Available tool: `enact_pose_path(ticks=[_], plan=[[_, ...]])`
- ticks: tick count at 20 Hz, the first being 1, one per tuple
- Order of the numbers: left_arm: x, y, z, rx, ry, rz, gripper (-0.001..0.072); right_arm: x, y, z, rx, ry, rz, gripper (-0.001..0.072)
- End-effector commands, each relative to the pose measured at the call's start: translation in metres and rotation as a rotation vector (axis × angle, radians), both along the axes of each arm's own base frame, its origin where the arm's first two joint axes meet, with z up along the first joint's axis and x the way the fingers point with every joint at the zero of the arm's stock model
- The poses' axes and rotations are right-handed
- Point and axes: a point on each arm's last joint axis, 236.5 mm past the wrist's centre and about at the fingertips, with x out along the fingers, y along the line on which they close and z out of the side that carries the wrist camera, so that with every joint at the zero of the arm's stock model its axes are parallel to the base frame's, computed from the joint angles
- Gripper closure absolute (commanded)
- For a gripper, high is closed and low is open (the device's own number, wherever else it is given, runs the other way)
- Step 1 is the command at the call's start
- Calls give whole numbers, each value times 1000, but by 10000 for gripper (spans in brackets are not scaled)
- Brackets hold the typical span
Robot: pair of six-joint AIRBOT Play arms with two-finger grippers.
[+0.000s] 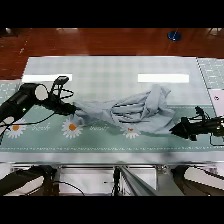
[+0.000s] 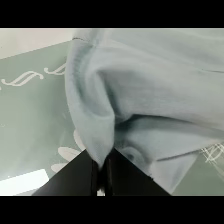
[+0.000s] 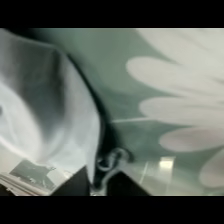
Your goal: Fold the shirts.
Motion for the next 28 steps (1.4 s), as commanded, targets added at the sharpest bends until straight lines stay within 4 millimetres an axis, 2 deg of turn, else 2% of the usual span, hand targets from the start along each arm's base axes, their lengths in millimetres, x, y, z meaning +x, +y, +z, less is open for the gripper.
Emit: enact_pose_path(ticks=[1, 3, 5, 7, 9, 11, 13, 14, 16, 17, 19, 21, 22, 25, 27, 28], plan=[[-2, 1, -1, 2, 11, -1, 668, 6, -3, -6, -8, 9, -42, 667], [-2, 0, 0, 2, 10, -1, 668, 13, 3, 0, 27, -27, -45, 698], [-2, 0, 1, 1, 6, -1, 668, 25, 18, 19, 118, -112, -35, 698], [7, -2, 13, -7, -29, -1, 668, 43, 31, 51, 201, -231, -46, 698], [26, -5, 44, -23, -121, -2, 669, 65, 35, 95, 239, -377, -69, 698], [49, -6, 94, -32, -256, -8, 669, 85, 36, 155, 247, -558, -64, 699], [66, 2, 160, -11, -419, -14, 669, 107, 33, 226, 228, -755, -90, 698], [72, 9, 198, 9, -514, -14, 669, 118, 31, 273, 220, -892, -120, 698], [75, 27, 276, 56, -708, -1, 669, 125, 29, 361, 174, -1136, -141, 699], [72, 35, 313, 75, -798, 10, 669, 121, 31, 400, 132, -1225, -128, 699], [55, 50, 382, 92, -964, 37, 669, 108, 41, 464, 64, -1349, -73, 699], [30, 56, 436, 69, -1099, 59, 669, 91, 53, 519, -2, -1445, -27, 699], [15, 60, 460, 55, -1158, 69, 669, 82, 58, 539, -52, -1480, -9, 699], [-32, 70, 507, 20, -1293, 94, 669, 59, 60, 576, -283, -1504, -4, 699], [-62, 77, 521, 8, -1342, 105, 669, 44, 55, 587, -446, -1488, -7, 699], [-76, 81, 518, 8, -1330, 110, 670, 36, 53, 586, -507, -1463, -1, 699]])
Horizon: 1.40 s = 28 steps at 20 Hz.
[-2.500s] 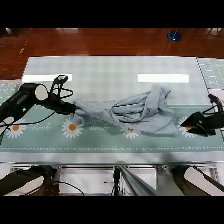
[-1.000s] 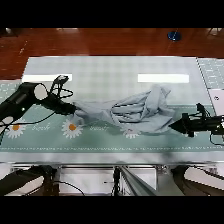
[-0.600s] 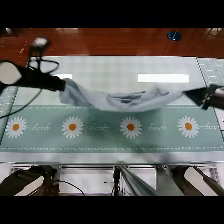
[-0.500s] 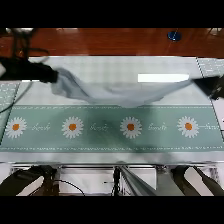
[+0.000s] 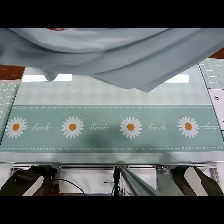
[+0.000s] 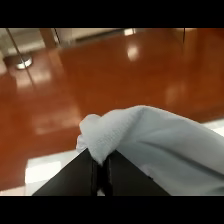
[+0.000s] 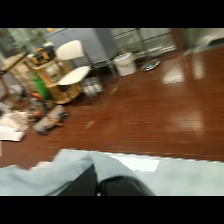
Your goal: Fold the shirts.
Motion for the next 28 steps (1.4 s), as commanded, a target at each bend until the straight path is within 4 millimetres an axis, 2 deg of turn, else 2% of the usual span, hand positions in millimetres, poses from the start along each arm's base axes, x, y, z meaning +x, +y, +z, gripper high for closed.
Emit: enact_pose_path(ticks=[1, 3, 6, 8, 10, 13, 15, 17, 18, 20, 22, 25, 28], plan=[[-53, 15, 12, -21, -27, 16, 670, -31, -10, 10, -165, 46, -184, 699], [-72, 21, -21, -52, 117, 39, 670, -45, -17, -19, -240, 179, -213, 699], [-85, 19, -60, -57, 295, 40, 670, -63, -42, -64, -314, 388, -282, 699], [-90, 7, -81, -90, 397, 7, 670, -64, -58, -69, -335, 411, -352, 699], [-94, -3, -112, -108, 525, -12, 670, -63, -68, -73, -337, 434, -385, 699], [-87, -13, -162, -104, 681, -21, 670, -52, -76, -106, -285, 543, -352, 700], [-81, -24, -205, -103, 791, -42, 669, -43, -82, -147, -224, 670, -313, 699], [-74, -39, -250, -119, 882, -77, 669, -41, -85, -200, -190, 829, -267, 700], [-67, -44, -268, -129, 900, -83, 669, -43, -86, -230, -222, 920, -242, 699], [-39, -43, -296, -100, 843, -80, 669, -43, -96, -281, -346, 1055, -223, 699], [-4, -34, -314, -42, 785, -42, 669, -15, -105, -307, -435, 1068, -227, 699], [33, -37, -338, 37, 803, -63, 669, 57, -82, -326, -396, 954, -159, 699], [73, -46, -351, 51, 749, -80, 669, 116, -61, -328, -306, 813, -158, 699]])
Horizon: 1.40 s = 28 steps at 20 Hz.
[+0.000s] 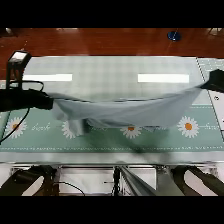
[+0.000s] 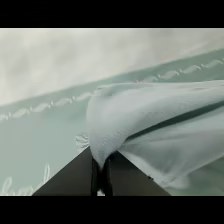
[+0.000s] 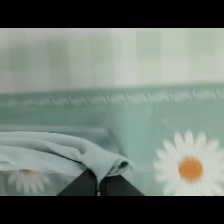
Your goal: Fold the shirts.
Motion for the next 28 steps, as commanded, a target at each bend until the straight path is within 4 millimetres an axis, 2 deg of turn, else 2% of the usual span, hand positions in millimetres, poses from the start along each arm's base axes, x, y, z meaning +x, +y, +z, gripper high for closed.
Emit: enact_pose_path(ticks=[1, 5, 10, 12, 14, 18, 24, 28], plan=[[54, -9, -17, 15, -101, -29, 669, 71, 19, -11, 41, -161, -18, 699], [86, -11, -28, 4, -155, -18, 669, 106, 20, -23, 23, -230, -10, 699], [115, 3, -16, -23, -269, 43, 669, 151, 1, -4, -25, -425, -74, 699], [122, 12, -19, -26, -275, 71, 669, 163, -4, -5, -39, -460, -85, 699], [124, 18, -35, -19, -238, 84, 669, 167, -4, -29, -32, -407, -83, 699], [125, 16, -71, -15, -150, 88, 669, 167, 0, -86, -4, -260, -68, 699], [125, 15, -116, -6, -47, 91, 668, 158, 5, -131, 26, -126, -58, 698], [123, 3, -135, -74, 7, 119, 668, 150, 15, -143, 69, -68, -47, 698]])
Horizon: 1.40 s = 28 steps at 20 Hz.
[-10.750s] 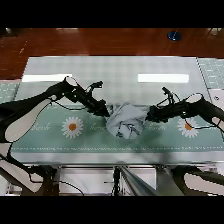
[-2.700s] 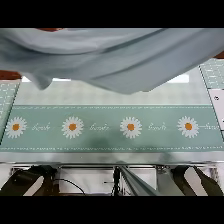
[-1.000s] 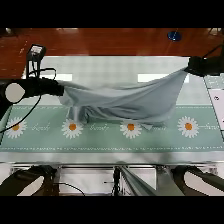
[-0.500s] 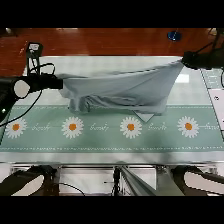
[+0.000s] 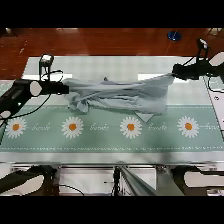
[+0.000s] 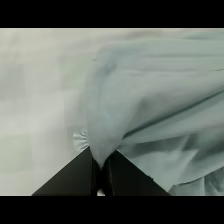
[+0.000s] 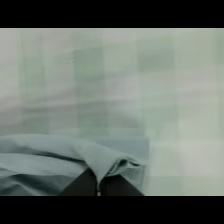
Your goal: Fold the shirts.
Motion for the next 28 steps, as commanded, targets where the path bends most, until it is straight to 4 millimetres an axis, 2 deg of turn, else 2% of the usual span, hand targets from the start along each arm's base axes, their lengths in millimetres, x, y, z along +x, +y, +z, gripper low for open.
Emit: enact_pose_path(ticks=[1, 7, 15, 28], plan=[[-2, -8, -16, -48, 45, 19, 668, -6, 7, -11, 29, 47, 10, 698], [-1, -11, -15, -65, 43, 26, 668, -6, 17, -7, 84, 47, 5, 699], [4, -11, -13, -68, 20, 28, 668, 0, 14, -5, 74, 20, 4, 698], [3, -13, -15, -81, 28, 34, 667, -8, 18, -8, 83, 54, 19, 698]])
